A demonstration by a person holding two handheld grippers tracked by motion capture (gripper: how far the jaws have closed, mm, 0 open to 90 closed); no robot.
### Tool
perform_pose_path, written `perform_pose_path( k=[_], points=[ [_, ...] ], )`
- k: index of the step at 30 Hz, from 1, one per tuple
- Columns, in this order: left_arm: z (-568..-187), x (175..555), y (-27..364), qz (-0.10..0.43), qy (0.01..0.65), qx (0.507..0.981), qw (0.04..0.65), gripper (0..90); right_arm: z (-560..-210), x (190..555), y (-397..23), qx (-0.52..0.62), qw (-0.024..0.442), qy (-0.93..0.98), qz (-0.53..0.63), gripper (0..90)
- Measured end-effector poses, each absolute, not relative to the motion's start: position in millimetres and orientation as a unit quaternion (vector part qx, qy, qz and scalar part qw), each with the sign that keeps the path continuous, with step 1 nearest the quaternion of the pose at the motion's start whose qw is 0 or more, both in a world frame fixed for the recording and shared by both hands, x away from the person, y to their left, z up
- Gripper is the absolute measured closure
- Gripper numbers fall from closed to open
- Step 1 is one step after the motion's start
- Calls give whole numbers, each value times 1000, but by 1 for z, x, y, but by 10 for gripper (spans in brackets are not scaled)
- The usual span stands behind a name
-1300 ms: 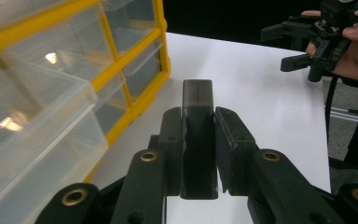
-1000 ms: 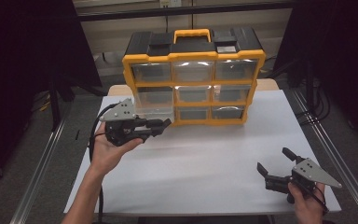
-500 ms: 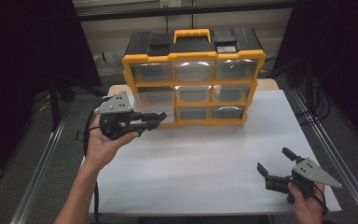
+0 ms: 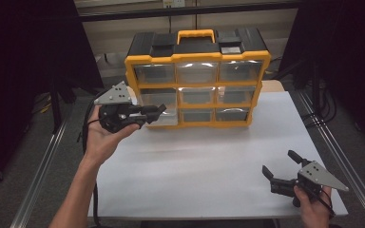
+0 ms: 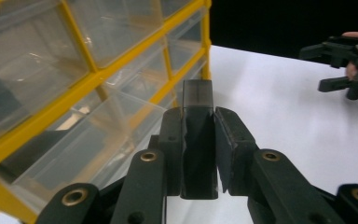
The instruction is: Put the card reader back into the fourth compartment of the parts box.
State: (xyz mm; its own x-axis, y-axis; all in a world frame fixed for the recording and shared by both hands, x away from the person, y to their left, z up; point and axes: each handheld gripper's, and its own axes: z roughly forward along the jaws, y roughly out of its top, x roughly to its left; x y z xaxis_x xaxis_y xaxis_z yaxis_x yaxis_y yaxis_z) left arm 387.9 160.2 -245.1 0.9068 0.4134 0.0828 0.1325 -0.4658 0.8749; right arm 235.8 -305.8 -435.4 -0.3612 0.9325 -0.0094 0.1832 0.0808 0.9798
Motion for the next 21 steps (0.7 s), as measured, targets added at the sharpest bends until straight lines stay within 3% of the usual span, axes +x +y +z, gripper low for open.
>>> perform_pose_path(
  k=[21],
  points=[
    [-233, 420, 162, 153, 181, 859, 453, 739, -436, 236, -305, 435, 358, 642, 520, 0]
  ],
)
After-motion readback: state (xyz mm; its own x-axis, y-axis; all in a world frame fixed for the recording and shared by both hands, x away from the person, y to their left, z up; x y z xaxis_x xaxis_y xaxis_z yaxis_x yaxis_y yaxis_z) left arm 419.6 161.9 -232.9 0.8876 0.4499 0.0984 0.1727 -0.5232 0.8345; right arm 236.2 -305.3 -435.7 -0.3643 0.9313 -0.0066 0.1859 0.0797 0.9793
